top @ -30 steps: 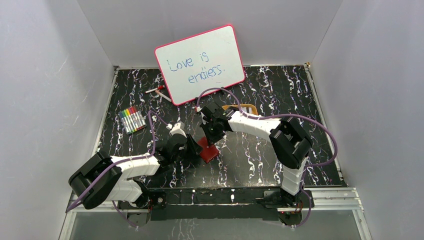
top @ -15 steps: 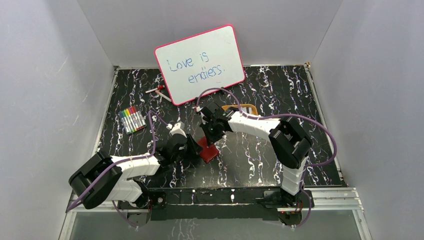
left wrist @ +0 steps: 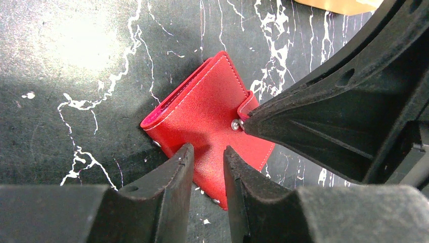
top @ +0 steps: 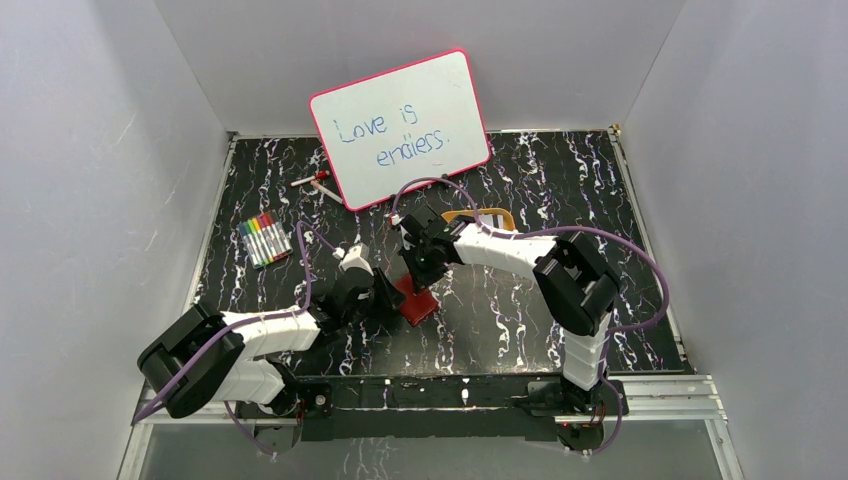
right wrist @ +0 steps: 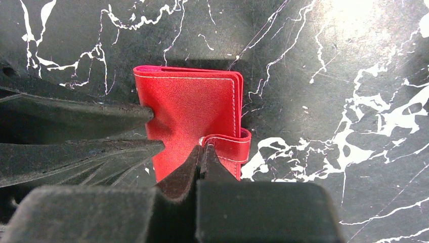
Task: Put the credit cards into the card holder
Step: Close the card holder at the center of the board.
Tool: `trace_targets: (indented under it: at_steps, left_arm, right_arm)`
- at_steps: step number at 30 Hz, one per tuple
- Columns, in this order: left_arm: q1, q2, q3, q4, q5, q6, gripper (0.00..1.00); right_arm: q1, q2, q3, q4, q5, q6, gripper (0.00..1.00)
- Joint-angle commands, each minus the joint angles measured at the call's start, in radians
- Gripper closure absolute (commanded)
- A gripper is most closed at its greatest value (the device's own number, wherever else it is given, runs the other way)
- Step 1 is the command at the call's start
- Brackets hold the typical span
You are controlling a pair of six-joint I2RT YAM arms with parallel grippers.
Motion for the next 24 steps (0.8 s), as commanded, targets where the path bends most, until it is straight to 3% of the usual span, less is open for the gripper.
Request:
trace_targets:
  at_steps: [1, 24]
  left_arm:
    - [0.006, 0.012, 0.0, -0.03, -0.02, 0.013, 0.73]
    - [0.007, 0.015, -0.008, -0.018, -0.017, 0.006, 0.73]
  right_arm:
    - [-0.001, 0.025, 0.008, 0.0, 0.001, -0.002, 1.0]
    - [0.001, 0.056, 0.017, -0.01, -0.025, -0.005, 1.0]
